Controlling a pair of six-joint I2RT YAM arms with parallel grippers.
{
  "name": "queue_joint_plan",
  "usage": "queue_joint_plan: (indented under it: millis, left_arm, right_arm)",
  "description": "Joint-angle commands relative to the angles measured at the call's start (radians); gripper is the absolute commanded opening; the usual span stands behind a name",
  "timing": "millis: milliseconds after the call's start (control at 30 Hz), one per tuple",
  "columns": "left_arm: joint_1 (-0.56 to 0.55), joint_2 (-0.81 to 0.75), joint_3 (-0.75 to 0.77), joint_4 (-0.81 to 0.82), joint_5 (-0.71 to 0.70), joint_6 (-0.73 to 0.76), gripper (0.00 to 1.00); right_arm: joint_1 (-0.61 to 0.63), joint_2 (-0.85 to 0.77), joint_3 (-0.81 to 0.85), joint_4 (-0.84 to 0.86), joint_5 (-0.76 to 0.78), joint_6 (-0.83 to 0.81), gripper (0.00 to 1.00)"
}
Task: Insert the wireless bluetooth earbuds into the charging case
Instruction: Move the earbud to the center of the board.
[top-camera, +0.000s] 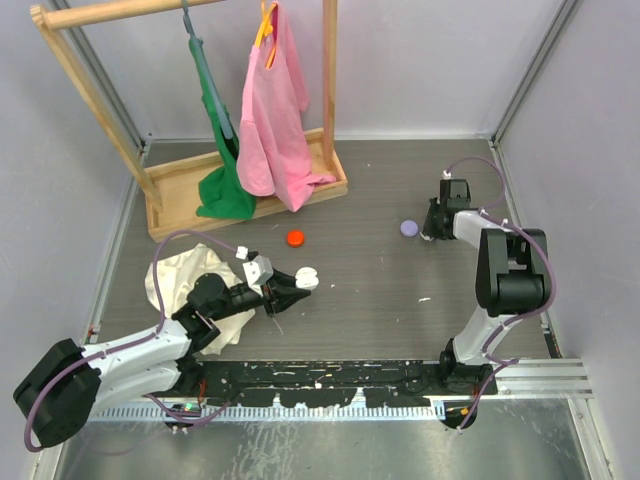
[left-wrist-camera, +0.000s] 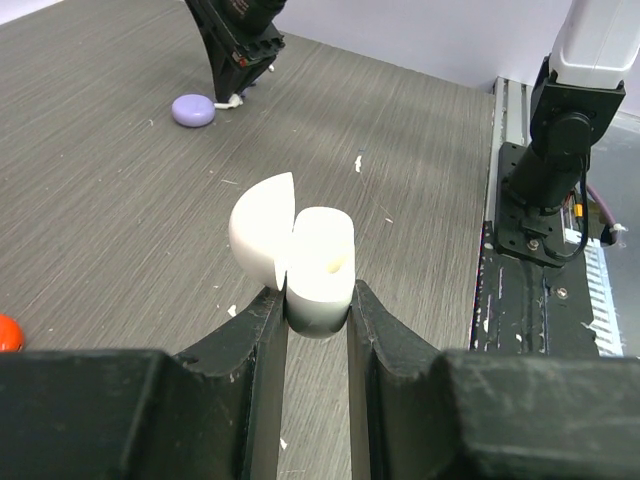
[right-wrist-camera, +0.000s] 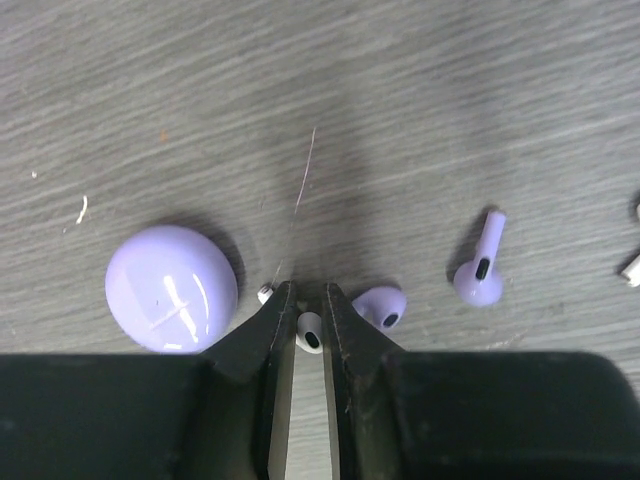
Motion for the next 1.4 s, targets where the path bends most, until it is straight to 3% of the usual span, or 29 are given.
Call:
queue_joint_plan:
  millis: [0,200,800,1367]
  left_arm:
    - [-0.004,-0.005,0.026,0.026,-0.001,0.027,0.0]
    - [-0.004,-0.007,0.026,0.021,-0.001,0.03,0.0]
    - [-0.006,-0.057,0.015,-0.007,-0.025,0.046,0.0]
    - [-0.006,-0.036,0.023,-0.007,-0.021,0.042,0.0]
  right_arm:
    - [0.003,-0.066,-0.068,-0.03,-0.06,0.026,0.21]
    - [0.064,-0.11,-0.14,-0.049,-0.085,0.027,0.21]
    - [0.546,-0.109,-0.088,-0.218,-0.025,0.034,0.22]
    - [0.607,-0.219,-0.092,-0.271,0.069,0.094,0.37]
